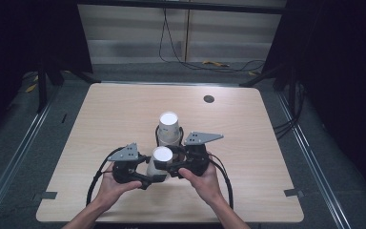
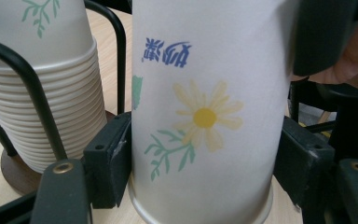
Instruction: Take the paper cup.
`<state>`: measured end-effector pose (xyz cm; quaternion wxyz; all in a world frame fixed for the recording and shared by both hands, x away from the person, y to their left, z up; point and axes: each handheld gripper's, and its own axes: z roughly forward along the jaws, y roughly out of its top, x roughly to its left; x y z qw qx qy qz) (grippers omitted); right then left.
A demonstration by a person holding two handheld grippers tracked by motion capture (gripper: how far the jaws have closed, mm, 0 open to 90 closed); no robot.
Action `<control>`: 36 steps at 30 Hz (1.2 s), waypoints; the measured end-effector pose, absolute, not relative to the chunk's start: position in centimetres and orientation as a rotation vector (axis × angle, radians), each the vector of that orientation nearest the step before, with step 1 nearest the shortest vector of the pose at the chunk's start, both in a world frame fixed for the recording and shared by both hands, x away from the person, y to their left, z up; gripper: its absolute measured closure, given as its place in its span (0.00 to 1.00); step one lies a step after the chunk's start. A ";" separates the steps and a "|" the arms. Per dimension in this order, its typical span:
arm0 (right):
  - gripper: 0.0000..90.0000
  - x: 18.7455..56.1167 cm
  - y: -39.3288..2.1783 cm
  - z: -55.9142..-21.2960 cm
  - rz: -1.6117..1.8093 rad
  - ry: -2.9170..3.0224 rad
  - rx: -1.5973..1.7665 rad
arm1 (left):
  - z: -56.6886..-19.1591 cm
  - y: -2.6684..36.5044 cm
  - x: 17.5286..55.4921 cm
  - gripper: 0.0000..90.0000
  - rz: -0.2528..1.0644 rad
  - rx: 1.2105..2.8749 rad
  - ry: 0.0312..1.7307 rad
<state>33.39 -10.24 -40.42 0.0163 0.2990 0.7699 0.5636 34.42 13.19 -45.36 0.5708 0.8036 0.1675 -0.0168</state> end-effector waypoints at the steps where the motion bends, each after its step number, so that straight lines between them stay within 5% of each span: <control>1: 0.29 33.4 -10.2 -40.4 1.753 2.394 0.930 | -45.4 13.2 34.4 0.32 -0.039 1.886 0.393; 11: 0.22 33.5 -10.1 -40.4 1.738 2.414 0.919 | -45.4 13.2 34.4 0.32 -0.045 1.901 0.401; 36: 0.23 33.9 -11.4 -40.1 1.698 2.446 0.924 | -45.3 14.6 35.1 0.32 -0.037 1.961 0.466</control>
